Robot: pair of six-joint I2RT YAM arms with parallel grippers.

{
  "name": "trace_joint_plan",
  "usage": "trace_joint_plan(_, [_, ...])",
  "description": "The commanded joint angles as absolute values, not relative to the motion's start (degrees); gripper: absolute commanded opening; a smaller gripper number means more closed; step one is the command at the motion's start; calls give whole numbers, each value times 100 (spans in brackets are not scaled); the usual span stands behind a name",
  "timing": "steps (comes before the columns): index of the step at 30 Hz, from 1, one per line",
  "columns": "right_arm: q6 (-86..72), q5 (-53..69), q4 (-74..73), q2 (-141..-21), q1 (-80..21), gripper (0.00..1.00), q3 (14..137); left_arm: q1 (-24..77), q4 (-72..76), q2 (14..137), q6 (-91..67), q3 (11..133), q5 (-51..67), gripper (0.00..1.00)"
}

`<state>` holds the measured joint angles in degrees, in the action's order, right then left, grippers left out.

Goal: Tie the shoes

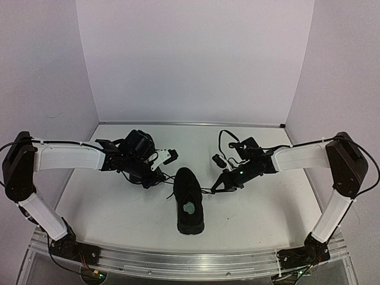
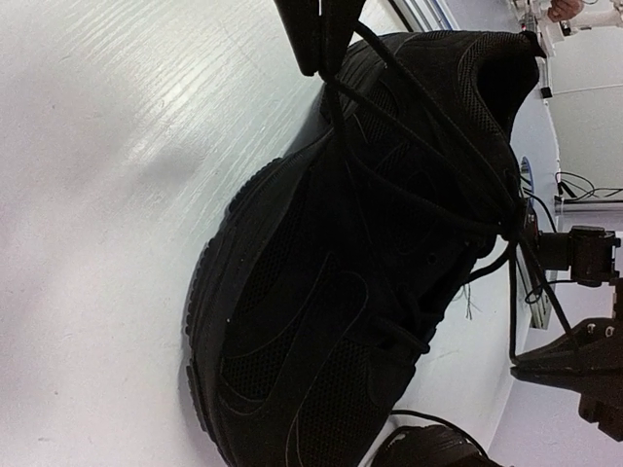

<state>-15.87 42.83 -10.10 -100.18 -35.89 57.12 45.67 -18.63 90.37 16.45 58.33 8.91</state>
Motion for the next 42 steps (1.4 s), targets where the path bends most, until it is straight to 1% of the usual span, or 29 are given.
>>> trace_joint_plan(1, [-1474, 3912, -1222, -9908, -3435, 0, 5581, 4384, -2059, 8797, 1555, 5753, 574, 0])
trace_joint_plan(36, [-1441, 3735, -1220, -9893, -3203, 0, 5202, 4122, -2203, 8994, 1490, 5672, 413, 0])
trace_joint_plan(42, [-1473, 3916, -1164, -9901, -3204, 0, 5218, 4105, -2170, 9047, 1499, 5695, 524, 0])
